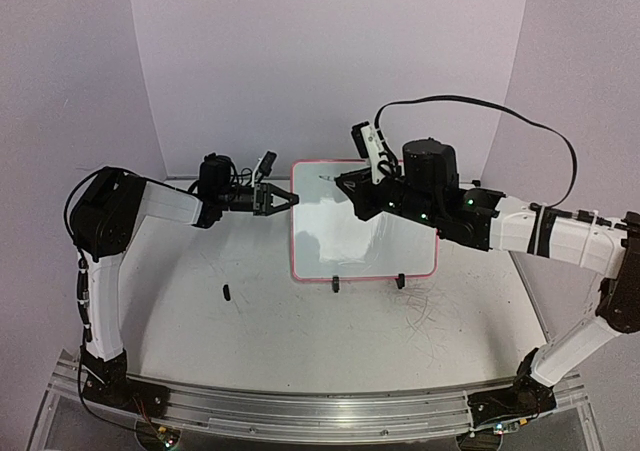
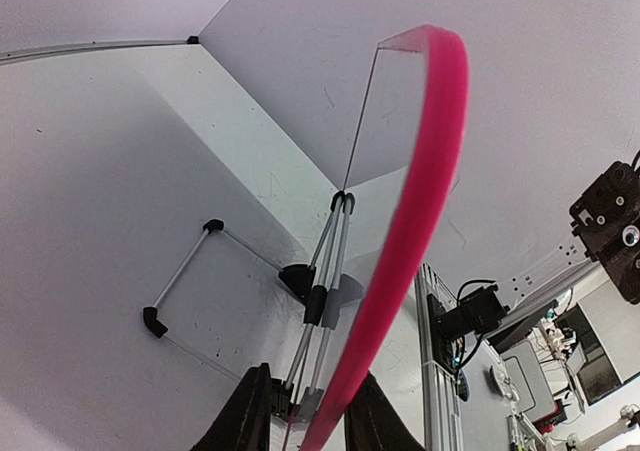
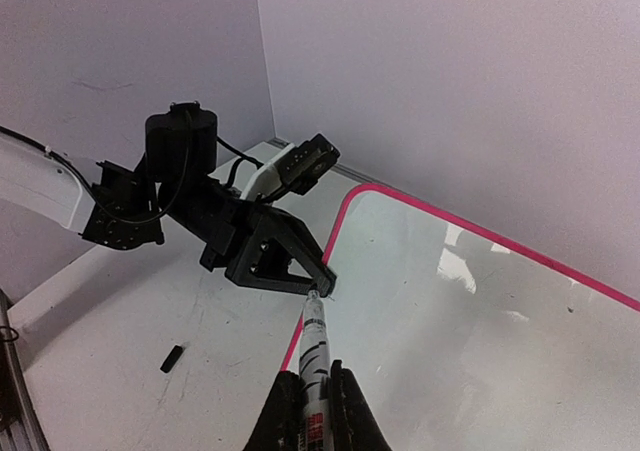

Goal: Write a sentence on the whiteboard
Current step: Hold the whiteboard at the center of the board, then write a sentence on the whiteboard.

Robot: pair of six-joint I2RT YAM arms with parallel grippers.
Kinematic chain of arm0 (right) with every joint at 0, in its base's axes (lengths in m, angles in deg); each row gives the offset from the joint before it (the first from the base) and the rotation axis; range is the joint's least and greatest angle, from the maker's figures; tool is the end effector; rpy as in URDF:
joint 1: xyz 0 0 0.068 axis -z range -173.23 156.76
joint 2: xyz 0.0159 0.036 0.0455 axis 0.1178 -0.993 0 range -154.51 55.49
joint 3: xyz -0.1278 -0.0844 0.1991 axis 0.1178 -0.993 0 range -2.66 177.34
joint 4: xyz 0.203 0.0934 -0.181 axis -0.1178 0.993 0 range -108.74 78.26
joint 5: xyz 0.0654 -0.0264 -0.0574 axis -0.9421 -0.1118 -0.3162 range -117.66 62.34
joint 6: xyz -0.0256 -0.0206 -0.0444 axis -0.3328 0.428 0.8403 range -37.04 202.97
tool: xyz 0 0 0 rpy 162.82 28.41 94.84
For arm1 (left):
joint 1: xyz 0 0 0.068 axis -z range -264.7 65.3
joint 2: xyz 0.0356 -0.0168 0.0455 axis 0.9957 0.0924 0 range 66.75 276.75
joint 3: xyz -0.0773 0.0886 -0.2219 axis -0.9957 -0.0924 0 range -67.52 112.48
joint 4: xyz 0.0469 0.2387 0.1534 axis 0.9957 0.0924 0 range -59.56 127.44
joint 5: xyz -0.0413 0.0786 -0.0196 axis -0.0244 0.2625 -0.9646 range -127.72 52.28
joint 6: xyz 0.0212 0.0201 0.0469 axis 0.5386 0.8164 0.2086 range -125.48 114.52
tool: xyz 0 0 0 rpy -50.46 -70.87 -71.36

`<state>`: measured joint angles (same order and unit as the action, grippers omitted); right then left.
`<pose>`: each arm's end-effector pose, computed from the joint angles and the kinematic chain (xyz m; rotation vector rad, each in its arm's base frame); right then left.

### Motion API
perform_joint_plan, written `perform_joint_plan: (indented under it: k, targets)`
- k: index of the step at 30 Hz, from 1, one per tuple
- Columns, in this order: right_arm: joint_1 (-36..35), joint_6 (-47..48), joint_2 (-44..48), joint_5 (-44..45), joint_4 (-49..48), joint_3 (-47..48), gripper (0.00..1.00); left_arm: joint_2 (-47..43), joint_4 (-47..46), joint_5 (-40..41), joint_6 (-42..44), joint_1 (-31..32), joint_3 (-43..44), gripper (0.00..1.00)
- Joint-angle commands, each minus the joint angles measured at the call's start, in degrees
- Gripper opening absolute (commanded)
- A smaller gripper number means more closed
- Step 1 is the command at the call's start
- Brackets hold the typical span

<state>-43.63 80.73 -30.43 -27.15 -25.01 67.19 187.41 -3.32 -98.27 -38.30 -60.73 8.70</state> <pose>0.2498 0.3015 0.3178 -0.7236 1.6359 0.6606 0.4169 -0.2212 0.1561 0.7156 1.8251 -1.6019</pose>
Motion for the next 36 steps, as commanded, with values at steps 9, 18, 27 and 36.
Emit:
perform_joint_plan:
  k: [9,18,27,36]
  targets:
    - [0.03,1.77,-1.31,2.27,-2.32,2.36,0.00,-2.26,-2.91,-2.21,3.81,0.32,-1.13,0.14]
    - [0.00,1.73,-0.31,2.04,-3.40,0.79,0.00,-3.13,-3.19,-1.87,4.95,0.76,-1.58,0.00]
    - [0.01,4.32,0.69,2.64,-4.44,-0.58,0.00,-3.76,-3.29,-1.70,7.49,0.76,-3.32,0.00]
    - [-0.04,5.58,0.84,2.35,-4.62,-1.65,0.00,-4.93,-3.26,-0.38,9.61,1.06,-5.17,0.00]
